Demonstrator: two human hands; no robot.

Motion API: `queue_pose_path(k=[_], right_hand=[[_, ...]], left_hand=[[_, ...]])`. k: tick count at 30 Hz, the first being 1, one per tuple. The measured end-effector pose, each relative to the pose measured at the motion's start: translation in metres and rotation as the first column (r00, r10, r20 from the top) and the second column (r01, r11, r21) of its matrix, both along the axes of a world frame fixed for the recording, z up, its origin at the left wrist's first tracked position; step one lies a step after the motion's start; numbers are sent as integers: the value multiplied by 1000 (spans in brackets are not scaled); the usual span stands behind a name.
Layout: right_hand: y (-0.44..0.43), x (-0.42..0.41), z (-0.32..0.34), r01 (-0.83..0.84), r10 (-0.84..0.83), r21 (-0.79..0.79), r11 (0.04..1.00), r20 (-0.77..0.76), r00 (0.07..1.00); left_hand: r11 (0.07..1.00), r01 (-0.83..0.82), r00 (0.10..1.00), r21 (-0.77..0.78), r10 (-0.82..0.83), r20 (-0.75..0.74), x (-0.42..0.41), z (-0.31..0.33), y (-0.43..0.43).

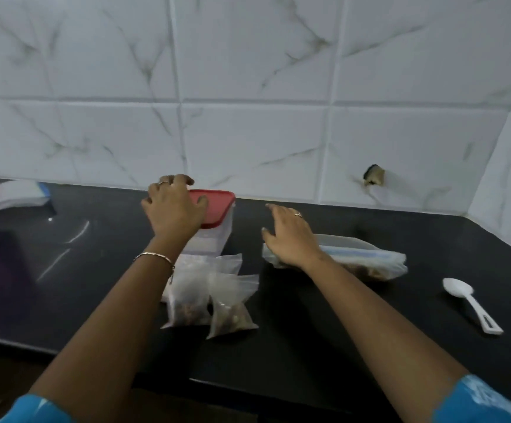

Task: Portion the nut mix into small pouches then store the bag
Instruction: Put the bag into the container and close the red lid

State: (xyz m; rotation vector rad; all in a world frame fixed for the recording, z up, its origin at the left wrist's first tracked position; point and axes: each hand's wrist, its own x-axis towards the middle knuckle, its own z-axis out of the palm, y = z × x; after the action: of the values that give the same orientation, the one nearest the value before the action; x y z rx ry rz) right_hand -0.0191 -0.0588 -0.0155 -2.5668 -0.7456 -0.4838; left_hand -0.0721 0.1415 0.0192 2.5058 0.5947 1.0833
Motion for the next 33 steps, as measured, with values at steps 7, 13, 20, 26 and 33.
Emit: queue_pose_path(k=[7,13,20,26,33], right_hand=[[83,-7,7,49,235,437,898,-571,786],[93,-15,16,66,257,556,829,-482,838],[56,-32,50,25,222,655,755,-292,930],[-17,-73,66,-62,235,640,766,-190,953],[-135,-126,31,-16,-40,215,976,254,966]], left_hand=[[746,81,970,-661,-211,-119,-2,-28,78],[703,218,973,-677,-213,92,-10,-12,70],[771,313,945,-554,-193,265,-31,34,20],[713,447,893,-539,-328,307,-48,57,-27],[520,590,725,-618,-678,121,-62,39,-103]])
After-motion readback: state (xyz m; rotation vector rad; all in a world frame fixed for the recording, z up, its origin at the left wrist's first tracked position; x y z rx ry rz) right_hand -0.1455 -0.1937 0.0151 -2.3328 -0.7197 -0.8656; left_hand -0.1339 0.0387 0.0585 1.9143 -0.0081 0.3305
